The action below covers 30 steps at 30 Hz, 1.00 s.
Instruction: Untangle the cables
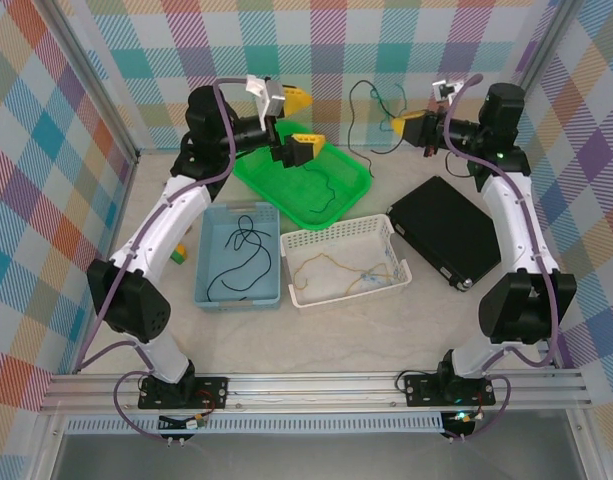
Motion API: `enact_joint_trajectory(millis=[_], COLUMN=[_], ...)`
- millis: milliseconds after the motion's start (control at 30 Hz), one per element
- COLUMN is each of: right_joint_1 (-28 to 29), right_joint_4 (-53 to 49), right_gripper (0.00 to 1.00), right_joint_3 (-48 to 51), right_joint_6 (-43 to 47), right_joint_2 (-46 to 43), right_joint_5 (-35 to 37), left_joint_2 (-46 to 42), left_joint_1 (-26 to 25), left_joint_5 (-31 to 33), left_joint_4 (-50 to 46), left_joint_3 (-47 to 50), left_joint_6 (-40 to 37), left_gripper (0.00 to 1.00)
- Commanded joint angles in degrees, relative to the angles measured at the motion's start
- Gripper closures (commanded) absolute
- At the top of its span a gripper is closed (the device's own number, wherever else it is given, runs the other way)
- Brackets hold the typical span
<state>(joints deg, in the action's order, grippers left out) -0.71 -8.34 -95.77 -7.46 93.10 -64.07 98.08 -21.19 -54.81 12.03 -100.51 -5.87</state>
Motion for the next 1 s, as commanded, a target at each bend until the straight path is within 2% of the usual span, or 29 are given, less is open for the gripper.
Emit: enact_joint_trajectory(millis=[0, 167, 267, 400, 533, 567, 767, 800, 967], right_joint_1=[0.99, 2.34, 3.38, 4.64, 5.37, 5.52, 5.74, 5.76, 5.47], right_joint_4=[-4.46, -7.48, -7.99, -8.71, -8.71, -8.76, -5.23, -4.09, 5.23], right_gripper=[1.00, 1.00, 1.00, 1.00, 1.00, 1.00, 1.00, 1.00, 0.90], right_joint_3=[-2.58, -3.59, -3.63, -3.89, -4.42, -4.58, -4.87, -4.69, -3.57], right_joint_6=[9.15, 12.64, 15.03, 16.57, 16.27, 16.17, 9.82, 8.04, -4.41], right_joint_2=[0.72, 0.93, 0.90, 0.94, 1.29, 1.40, 2.25, 2.55, 4.23], right_joint_5=[-6.99, -8.81, -9.78, -10.82, -10.40, -10.38, -8.44, -7.62, -5.03], left_joint_2=[2.07, 6.52, 7.51, 8.59, 8.77, 8.77, 8.14, 7.88, 6.48], left_joint_1=[0.27, 0.11, -0.25, -0.61, -0.77, -0.87, -0.78, -0.71, -0.60], left_joint_5=[-0.29, -3.05, -3.53, -3.90, -6.24, -6.30, -4.84, -3.87, 6.41], left_joint_4=[7.49, 7.56, 7.74, 7.10, 5.76, 5.47, 2.98, 2.86, -0.02], left_joint_3=[-3.51, -8.40, -8.65, -9.07, -9.35, -9.27, -9.90, -10.04, -11.67], left_joint_6=[-1.73, -1.18, -1.07, -1.09, -0.92, -0.95, -2.36, -2.32, -1.64], left_gripper=[0.02, 0.12, 0.19, 0.21, 0.31, 0.35, 0.83, 1.00, 1.00])
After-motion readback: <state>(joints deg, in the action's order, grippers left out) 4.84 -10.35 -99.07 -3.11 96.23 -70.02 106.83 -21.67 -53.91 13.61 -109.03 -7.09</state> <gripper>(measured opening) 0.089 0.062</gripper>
